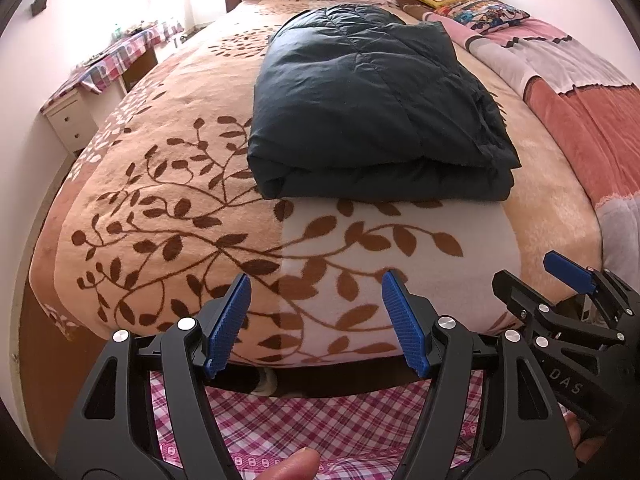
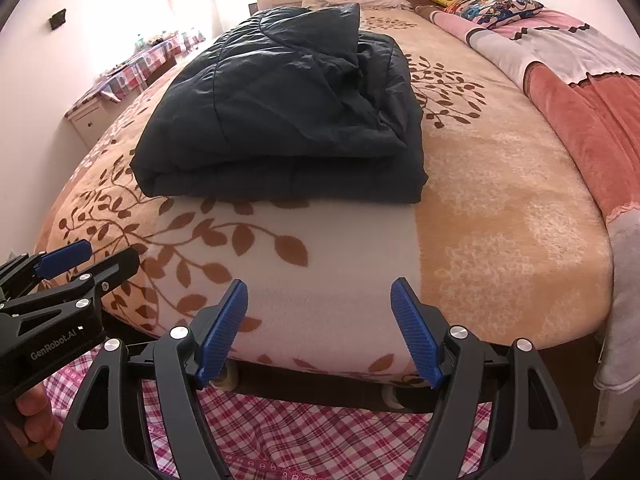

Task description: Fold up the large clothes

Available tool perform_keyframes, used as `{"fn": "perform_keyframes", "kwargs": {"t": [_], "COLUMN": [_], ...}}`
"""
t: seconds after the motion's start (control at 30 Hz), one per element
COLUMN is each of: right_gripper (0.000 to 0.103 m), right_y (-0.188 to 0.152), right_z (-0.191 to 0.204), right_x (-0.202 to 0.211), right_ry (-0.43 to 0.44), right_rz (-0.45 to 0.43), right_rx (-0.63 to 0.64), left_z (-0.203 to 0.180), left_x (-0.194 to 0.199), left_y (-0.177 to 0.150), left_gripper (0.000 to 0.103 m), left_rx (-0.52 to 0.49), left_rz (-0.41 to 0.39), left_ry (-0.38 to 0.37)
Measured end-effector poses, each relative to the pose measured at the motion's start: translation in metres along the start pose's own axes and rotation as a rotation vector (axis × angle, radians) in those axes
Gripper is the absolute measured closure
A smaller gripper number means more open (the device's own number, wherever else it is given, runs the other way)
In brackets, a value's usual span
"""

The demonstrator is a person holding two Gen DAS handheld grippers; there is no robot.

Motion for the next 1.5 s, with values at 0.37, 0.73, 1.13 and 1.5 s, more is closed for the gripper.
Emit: {"fn": "perform_keyframes", "kwargs": {"t": [0.37,0.73,1.13,1.5], "right_gripper": [0.031,0.031,0.031,0.031], "right_y": [0.0002,0.0005,0.0008,0.0004], "right_z": [-0.0006,-0.0012,-0.0016,-0.0010], "right_x": [0.0028,0.0045,0.0052,0.0047], "right_ry": [-0.006,-0.008,-0.008,-0.009], "right_rz": [-0.005,-0.008,-0.008,-0.008], "right_rx": [-0.005,-0.005,-0.005,-0.006], "left_z": [0.0006,0.0004,0.0007,0.0007], "left_x": [0.0033,0.0036,0.0034,0.0028], "left_y": [0.0013,0.0014,0.0013,0.0007], "left_gripper": [0.036,0.036,0.036,0.036], "left_rx": [-0.002,-0.002,-0.001,0.000], "left_rz": [-0.008,-0.009,-0.006,-0.004], "left_ry": [0.006,0.006,0.006,0.006]}}
Point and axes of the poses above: each gripper's, at about its wrist camera, not at the fingertips, and x roughly against the way its jaws point, z to its left, y to its top, the point moved 8 cm from there along -x, roughly the way its jaws point, and after that the axes turned 13 degrees about x, right-handed, at the moved point
